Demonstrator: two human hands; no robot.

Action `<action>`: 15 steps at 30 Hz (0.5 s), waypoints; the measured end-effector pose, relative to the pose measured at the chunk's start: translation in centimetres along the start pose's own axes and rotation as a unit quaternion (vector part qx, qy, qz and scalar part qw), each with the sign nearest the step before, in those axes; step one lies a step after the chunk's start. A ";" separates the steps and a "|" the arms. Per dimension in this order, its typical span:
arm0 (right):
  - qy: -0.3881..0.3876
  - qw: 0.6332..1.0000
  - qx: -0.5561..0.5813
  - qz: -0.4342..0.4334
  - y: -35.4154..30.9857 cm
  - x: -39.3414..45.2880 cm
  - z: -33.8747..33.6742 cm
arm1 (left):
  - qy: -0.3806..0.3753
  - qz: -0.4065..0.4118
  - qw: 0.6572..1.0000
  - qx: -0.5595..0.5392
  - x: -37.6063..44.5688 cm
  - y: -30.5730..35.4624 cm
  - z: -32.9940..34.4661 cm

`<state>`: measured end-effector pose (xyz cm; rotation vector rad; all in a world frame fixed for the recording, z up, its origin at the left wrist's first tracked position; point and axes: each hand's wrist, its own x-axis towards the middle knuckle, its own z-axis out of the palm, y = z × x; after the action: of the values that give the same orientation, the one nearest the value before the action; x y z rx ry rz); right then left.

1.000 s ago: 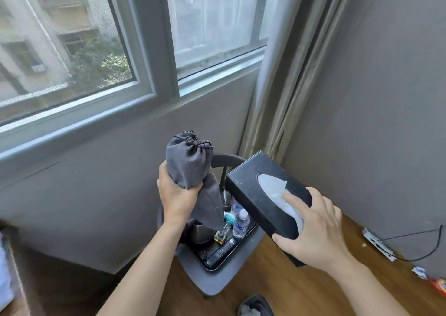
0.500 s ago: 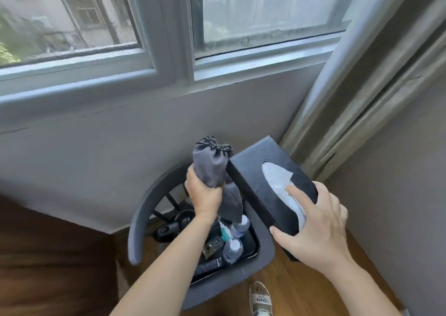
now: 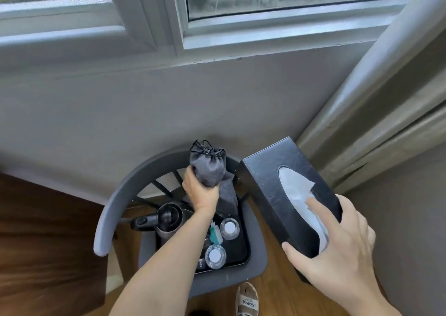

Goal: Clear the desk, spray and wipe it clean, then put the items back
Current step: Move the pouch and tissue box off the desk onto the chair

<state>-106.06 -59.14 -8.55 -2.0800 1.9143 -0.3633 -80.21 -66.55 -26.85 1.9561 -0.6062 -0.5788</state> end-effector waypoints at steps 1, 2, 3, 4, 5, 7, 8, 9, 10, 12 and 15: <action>0.002 1.000 0.000 0.002 0.2 0.1 0.4 | -0.005 -0.006 1.000 0.006 -0.1 -0.4 0.1; 0.004 1.000 0.003 0.006 0.4 0.1 0.8 | -0.012 -0.015 1.000 0.014 -0.1 -0.8 0.1; 0.007 1.000 0.005 0.008 0.5 0.1 1.1 | -0.019 -0.022 0.999 0.024 -0.1 -1.3 0.2; 0.010 1.000 0.007 0.010 0.6 0.2 1.5 | -0.024 -0.025 0.999 0.037 0.0 -1.8 0.3; 0.013 1.000 0.007 0.011 0.6 0.2 1.9 | -0.026 -0.023 0.998 0.051 0.1 -2.4 0.4; 0.016 1.000 0.006 0.013 0.7 0.2 2.5 | -0.030 -0.024 0.997 0.073 0.6 -3.4 0.6; 0.018 1.000 0.008 0.014 0.7 0.2 2.8 | -0.032 -0.026 0.996 0.080 0.8 -3.8 0.7; 0.020 1.000 0.011 0.015 0.7 0.2 3.0 | -0.035 -0.028 0.995 0.087 1.0 -4.2 0.8; 0.021 1.000 0.014 0.017 0.8 0.1 3.2 | -0.036 -0.029 0.995 0.094 1.1 -4.5 0.9; 0.017 1.000 0.010 0.018 0.8 0.1 3.5 | -0.039 -0.026 0.992 0.114 1.3 -4.9 0.9; 0.006 1.000 0.010 0.018 0.6 0.0 3.6 | -0.050 -0.021 0.986 0.156 1.6 -5.2 0.6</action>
<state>-105.26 -59.01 -12.15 -2.0330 1.9434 -0.3849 -78.49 -65.85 -32.04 2.2477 -0.7559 -0.6414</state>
